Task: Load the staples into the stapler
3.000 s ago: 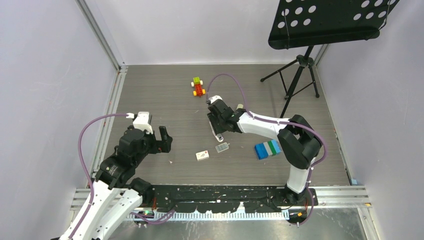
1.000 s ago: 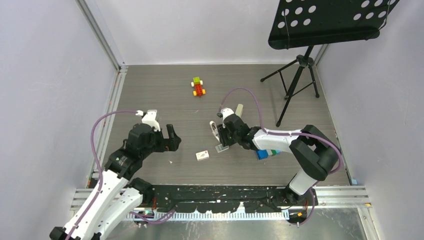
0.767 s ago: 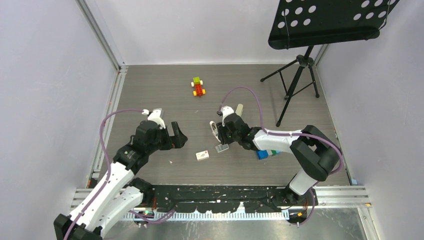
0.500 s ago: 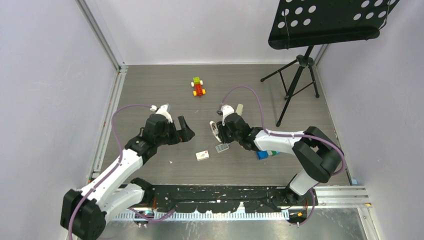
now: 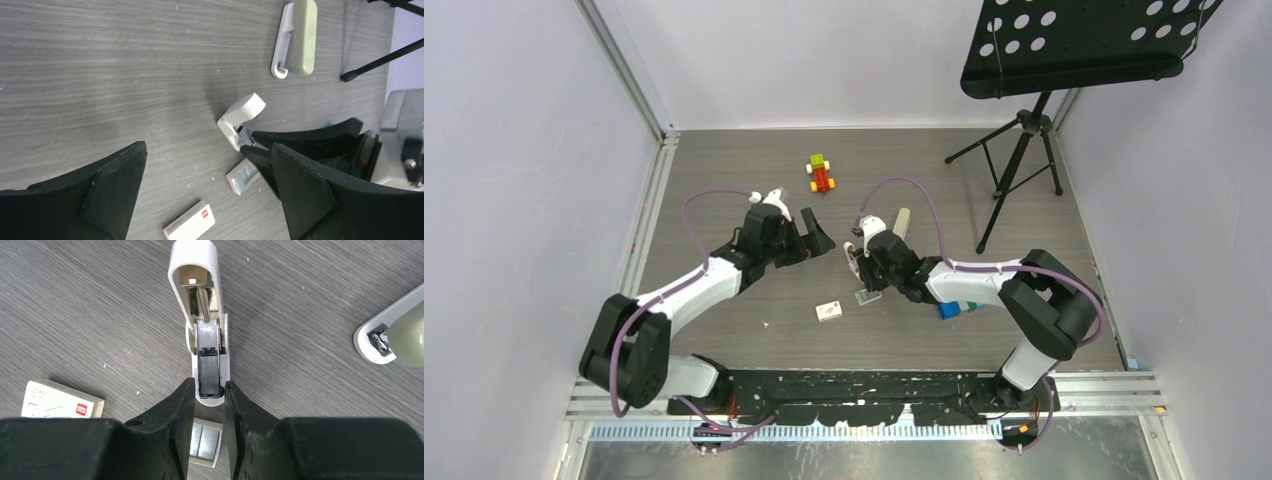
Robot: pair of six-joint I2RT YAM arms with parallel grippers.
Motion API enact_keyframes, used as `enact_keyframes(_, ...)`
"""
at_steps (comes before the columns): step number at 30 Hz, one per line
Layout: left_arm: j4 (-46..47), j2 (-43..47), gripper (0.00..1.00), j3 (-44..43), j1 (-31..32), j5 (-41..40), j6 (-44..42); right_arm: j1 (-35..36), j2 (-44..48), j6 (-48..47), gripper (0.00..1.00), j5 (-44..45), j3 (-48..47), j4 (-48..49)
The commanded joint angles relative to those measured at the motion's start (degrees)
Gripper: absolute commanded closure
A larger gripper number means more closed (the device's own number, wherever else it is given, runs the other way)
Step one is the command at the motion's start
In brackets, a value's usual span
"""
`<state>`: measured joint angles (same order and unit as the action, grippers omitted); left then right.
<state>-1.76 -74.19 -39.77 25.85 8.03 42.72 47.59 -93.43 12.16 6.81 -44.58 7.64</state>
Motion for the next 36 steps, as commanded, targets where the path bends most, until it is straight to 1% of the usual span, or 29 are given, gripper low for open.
enact_keyframes(1,8.8,-4.7,0.04,-3.8,-0.2,3.7,2.8,0.6,-0.8,-1.0,0.67,2.2,-2.3,0.7)
enact_keyframes(6,11.7,-11.0,0.1,-5.8,-0.1,6.8,5.3,0.6,-1.0,-1.3,0.7,2.8,-2.2,0.6)
enact_keyframes(8,13.2,-12.7,0.14,-6.2,0.1,7.8,6.5,0.6,-1.1,-1.4,0.73,2.9,-2.1,0.7)
enact_keyframes(11,15.1,-16.1,0.17,-7.0,0.3,9.4,8.0,0.6,-0.9,-1.5,0.76,2.7,-1.9,0.9)
enact_keyframes(15,18.4,-19.3,0.3,-7.6,0.8,11.8,10.2,0.7,-0.7,-1.7,0.81,2.3,-1.6,1.1)
enact_keyframes(16,19.5,-20.0,0.33,-7.7,1.1,12.2,10.7,0.7,-0.6,-1.7,0.82,2.3,-1.5,1.1)
enact_keyframes(18,21.2,-21.0,0.41,-7.9,1.5,12.5,11.5,0.7,-0.6,-1.7,0.82,2.1,-1.4,1.3)
enact_keyframes(20,21.9,-21.9,0.48,-8.4,1.7,12.6,11.8,0.7,-0.6,-1.7,0.83,1.9,-1.4,1.4)
enact_keyframes(21,22.1,-22.3,0.5,-8.6,1.8,12.6,11.8,0.7,-0.7,-1.7,0.83,2.0,-1.4,1.4)
enact_keyframes(26,23.2,-23.5,0.53,-9.2,2.4,13.2,11.7,0.7,-0.7,-1.7,0.84,1.9,-1.4,1.4)
enact_keyframes(27,23.2,-23.6,0.54,-9.2,2.6,13.6,11.7,0.7,-0.6,-1.7,0.84,1.8,-1.4,1.5)
enact_keyframes(28,23.4,-23.7,0.59,-9.1,2.7,14.0,11.7,0.8,-0.7,-1.7,0.84,1.8,-1.3,1.5)
enact_keyframes(32,23.9,-23.3,0.63,-8.0,3.7,15.3,11.8,0.7,-0.5,-1.5,0.84,1.9,-1.2,1.6)
enact_keyframes(33,24.0,-23.0,0.67,-7.7,3.8,15.5,11.8,0.7,-0.6,-1.5,0.84,1.8,-1.2,1.8)
enact_keyframes(36,24.2,-21.5,0.68,-6.6,4.7,15.9,11.6,0.7,-0.6,-1.3,0.84,1.8,-1.1,2.1)
